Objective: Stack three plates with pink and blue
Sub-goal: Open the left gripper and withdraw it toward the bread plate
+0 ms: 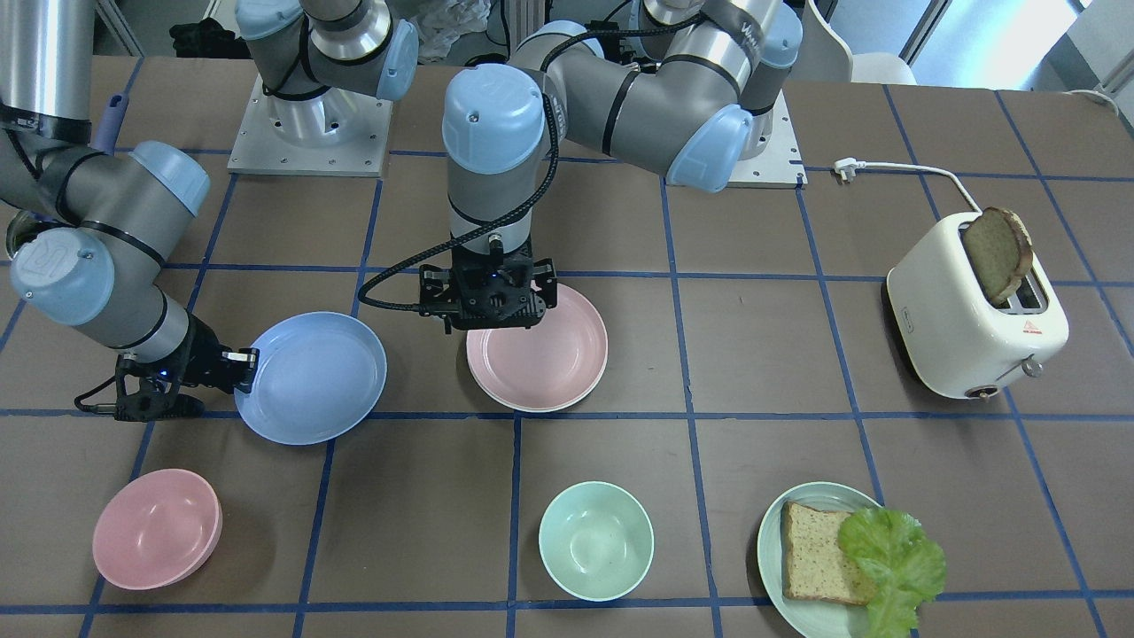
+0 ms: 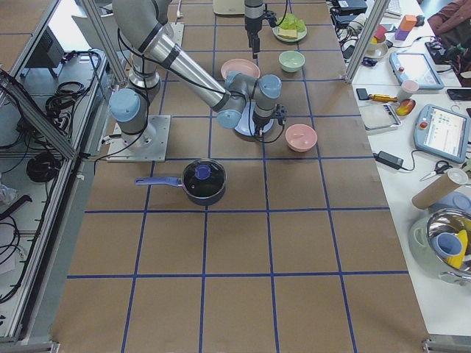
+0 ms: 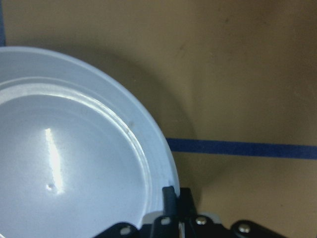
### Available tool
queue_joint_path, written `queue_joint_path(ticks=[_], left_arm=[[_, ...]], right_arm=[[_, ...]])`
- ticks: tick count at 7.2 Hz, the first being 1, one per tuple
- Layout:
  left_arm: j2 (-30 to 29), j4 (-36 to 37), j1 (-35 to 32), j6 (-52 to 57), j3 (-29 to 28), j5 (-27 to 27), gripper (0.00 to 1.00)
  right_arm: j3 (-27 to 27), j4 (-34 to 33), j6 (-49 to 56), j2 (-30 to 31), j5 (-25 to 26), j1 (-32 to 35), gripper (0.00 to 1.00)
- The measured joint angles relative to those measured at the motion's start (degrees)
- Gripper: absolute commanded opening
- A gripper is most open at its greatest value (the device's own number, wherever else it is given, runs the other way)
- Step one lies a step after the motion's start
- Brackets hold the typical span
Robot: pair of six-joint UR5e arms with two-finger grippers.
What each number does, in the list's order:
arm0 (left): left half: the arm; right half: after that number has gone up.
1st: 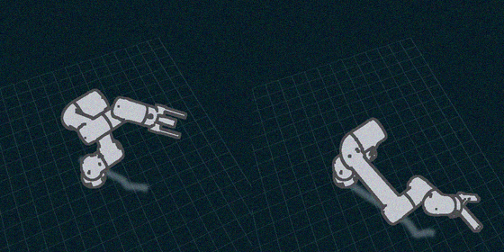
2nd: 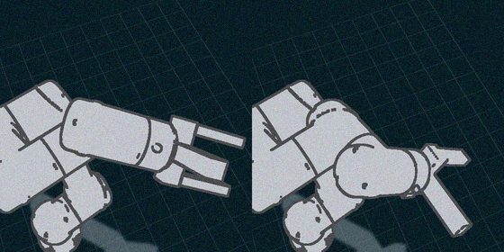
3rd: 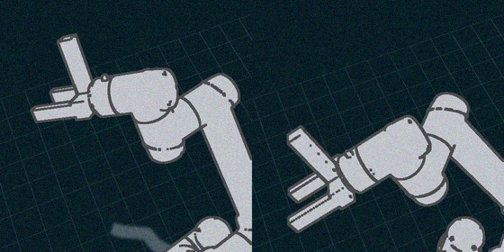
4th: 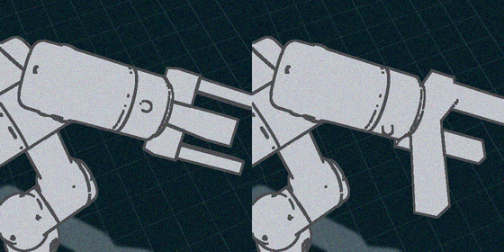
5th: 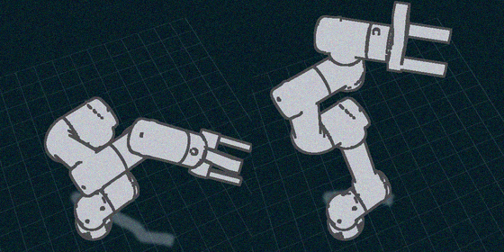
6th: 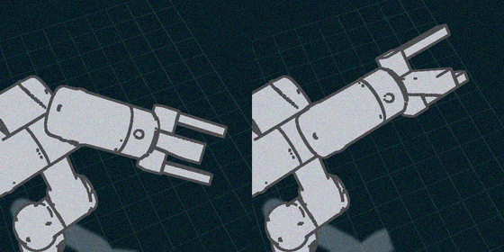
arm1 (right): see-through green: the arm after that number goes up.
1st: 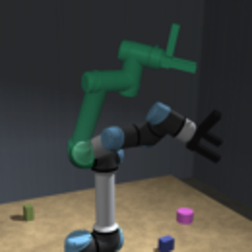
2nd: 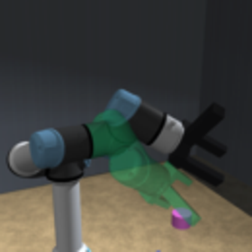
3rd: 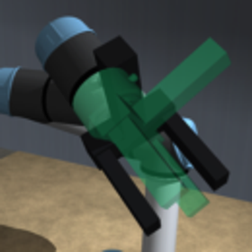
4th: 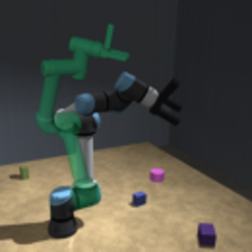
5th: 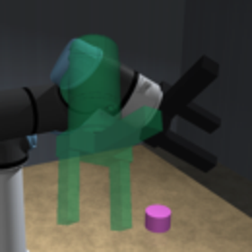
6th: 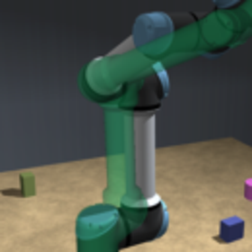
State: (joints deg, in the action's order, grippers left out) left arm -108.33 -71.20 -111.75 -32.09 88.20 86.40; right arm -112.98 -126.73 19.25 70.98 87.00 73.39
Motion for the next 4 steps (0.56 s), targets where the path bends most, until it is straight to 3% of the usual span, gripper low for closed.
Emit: queue_joint_path(ticks=[4], left_arm=[[10.6, -16.1, 12.2, 17.6, -1.4, 1.4, 1.00]], right_arm=[[0.5, 1.1, 0.1, 0.3, 0.0, 0.0, 0.00]])
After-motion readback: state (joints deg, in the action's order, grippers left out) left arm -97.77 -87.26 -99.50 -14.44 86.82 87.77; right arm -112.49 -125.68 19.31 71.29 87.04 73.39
